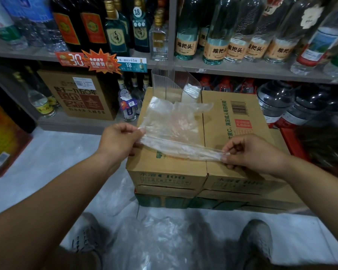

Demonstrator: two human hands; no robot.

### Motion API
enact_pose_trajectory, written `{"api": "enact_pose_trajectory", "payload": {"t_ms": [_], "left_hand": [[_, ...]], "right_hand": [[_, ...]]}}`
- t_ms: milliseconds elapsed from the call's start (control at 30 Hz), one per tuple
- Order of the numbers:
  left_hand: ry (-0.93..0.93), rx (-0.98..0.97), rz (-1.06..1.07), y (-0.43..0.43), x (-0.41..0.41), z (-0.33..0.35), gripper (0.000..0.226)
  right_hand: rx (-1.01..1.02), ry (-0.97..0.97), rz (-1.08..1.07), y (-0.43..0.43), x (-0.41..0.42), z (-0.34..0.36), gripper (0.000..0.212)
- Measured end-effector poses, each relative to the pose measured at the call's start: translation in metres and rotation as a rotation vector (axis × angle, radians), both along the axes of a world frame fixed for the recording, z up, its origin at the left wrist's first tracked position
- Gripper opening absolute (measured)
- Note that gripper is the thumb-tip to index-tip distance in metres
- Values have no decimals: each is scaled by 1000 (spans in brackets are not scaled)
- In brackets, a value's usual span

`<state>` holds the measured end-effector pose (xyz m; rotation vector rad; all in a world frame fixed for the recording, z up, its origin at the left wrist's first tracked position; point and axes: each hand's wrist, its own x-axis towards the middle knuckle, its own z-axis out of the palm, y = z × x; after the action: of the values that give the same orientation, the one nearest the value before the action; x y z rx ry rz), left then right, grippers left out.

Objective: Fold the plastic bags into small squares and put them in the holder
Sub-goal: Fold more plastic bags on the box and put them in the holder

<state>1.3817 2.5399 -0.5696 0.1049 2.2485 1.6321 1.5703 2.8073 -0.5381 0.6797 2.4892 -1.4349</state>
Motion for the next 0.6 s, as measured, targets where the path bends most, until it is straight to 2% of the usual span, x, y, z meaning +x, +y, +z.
{"api": "enact_pose_trajectory", "payload": {"t_ms": [133, 433, 533, 600], "left_hand": [[-30, -21, -37, 2, 3, 1, 19], [-78, -42, -64, -1, 6, 9, 20], [-95, -119, -148, -2, 6, 13, 23], [-99, -174, -203, -1, 7, 18, 25]], "right_hand": [[5, -32, -51, 6, -2, 2, 19], [112, -186, -20, 14, -7, 2, 9], [143, -235, 22, 14, -9, 11, 17], [163, -203, 0, 17, -13, 18, 24]]}}
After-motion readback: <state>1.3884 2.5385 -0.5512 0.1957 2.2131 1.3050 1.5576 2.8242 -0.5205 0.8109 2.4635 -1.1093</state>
